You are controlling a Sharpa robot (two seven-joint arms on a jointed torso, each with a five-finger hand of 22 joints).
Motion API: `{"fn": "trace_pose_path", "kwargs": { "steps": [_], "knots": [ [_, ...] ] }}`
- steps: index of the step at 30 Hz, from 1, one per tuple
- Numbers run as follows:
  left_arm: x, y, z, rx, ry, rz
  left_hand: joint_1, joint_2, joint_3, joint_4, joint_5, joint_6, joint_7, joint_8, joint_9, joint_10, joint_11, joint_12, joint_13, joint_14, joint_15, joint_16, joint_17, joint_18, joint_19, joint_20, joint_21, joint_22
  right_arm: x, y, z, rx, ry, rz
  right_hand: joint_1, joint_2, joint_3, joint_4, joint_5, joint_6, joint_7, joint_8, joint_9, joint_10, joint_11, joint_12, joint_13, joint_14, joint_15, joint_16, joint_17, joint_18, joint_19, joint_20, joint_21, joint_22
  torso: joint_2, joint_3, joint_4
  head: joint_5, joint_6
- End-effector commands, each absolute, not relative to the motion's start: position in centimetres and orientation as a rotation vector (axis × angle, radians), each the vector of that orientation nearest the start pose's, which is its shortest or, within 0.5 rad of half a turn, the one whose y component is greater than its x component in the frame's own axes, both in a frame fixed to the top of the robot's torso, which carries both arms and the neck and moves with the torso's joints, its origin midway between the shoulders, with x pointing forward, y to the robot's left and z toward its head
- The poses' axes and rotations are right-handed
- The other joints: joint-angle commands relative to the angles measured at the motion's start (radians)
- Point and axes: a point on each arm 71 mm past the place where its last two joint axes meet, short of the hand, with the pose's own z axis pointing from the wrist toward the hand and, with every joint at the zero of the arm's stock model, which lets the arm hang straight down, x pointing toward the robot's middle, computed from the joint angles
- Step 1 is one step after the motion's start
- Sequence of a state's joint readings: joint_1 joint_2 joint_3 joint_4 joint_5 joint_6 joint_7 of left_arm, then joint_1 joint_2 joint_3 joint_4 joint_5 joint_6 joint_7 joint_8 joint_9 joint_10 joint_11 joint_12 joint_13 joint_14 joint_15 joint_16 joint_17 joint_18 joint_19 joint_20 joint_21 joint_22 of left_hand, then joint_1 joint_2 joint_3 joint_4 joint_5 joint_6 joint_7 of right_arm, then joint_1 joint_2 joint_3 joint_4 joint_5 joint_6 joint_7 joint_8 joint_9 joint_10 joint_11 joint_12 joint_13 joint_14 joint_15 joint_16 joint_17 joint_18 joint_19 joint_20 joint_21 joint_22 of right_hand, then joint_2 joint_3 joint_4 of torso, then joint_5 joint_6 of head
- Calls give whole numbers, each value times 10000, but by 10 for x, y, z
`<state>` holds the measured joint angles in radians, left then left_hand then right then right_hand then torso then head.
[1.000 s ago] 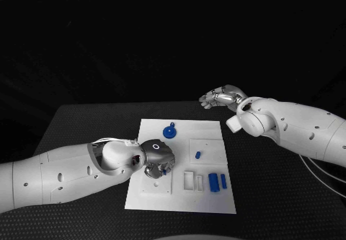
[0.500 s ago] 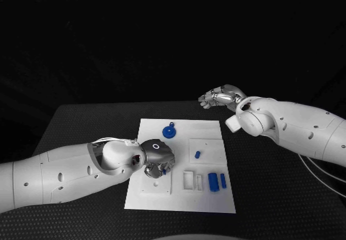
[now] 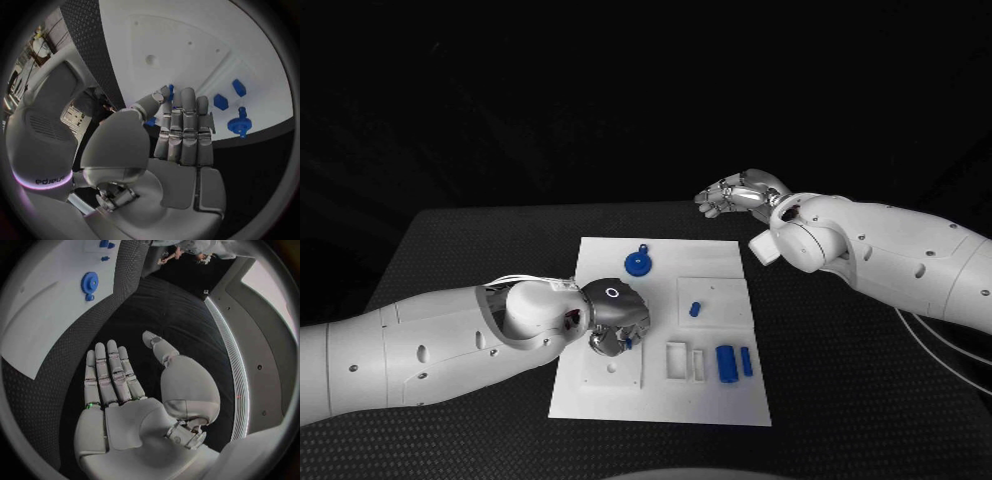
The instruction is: Assemble the parts on the task board
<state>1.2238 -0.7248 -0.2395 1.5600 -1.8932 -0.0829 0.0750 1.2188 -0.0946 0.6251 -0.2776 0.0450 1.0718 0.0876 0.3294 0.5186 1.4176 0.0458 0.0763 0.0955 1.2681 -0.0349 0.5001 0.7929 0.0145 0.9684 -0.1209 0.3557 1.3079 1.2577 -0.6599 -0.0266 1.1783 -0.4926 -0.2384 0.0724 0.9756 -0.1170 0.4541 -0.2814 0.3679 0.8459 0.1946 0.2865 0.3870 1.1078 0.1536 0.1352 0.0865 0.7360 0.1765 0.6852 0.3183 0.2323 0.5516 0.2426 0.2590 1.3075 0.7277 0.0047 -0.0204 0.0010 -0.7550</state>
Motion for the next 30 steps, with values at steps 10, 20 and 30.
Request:
{"fn": "trace_pose_path", "kwargs": {
  "steps": [10, 20, 30],
  "knots": [
    [425, 119, -252, 10018, 17563, -6564, 54, 68, 40, 51, 57, 48, 24, 26, 13, 45, -8, 27, 15, 48, -29, -30, 14, -145, -37, -4, -70, 80, 557, -211, -177, 7368, 17002, 11195, 26, 70, 31, -32, -36, 39, -48, 24, -14, 52, -54, 56, -15, -8, -36, 49, -16, -6, 61, 40, -60, 205, -2, 4, 5, 16, -26],
    [425, 119, -253, 10058, 17635, -6546, 54, 69, 44, 54, 57, 48, 25, 24, 15, 48, -8, 23, 16, 50, -28, -34, 19, -145, -39, -4, -73, 92, 557, -210, -177, 7358, 17013, 11212, 32, 70, 34, -32, -41, 40, -48, 26, -18, 52, -54, 60, -19, -7, -36, 51, -19, -5, 61, 42, -62, 205, -3, 1, 3, 27, -60],
    [425, 120, -253, 10041, 17666, -6496, 56, 68, 48, 52, 56, 49, 24, 22, 17, 49, -8, 19, 17, 51, -29, -37, 23, -145, -42, -4, -76, 101, 556, -206, -177, 7343, 17052, 11316, 34, 67, 34, -32, -44, 40, -47, 27, -22, 52, -54, 62, -22, -7, -36, 53, -22, -4, 61, 44, -64, 205, -5, -1, 12, 95, -69]
  ]
}}
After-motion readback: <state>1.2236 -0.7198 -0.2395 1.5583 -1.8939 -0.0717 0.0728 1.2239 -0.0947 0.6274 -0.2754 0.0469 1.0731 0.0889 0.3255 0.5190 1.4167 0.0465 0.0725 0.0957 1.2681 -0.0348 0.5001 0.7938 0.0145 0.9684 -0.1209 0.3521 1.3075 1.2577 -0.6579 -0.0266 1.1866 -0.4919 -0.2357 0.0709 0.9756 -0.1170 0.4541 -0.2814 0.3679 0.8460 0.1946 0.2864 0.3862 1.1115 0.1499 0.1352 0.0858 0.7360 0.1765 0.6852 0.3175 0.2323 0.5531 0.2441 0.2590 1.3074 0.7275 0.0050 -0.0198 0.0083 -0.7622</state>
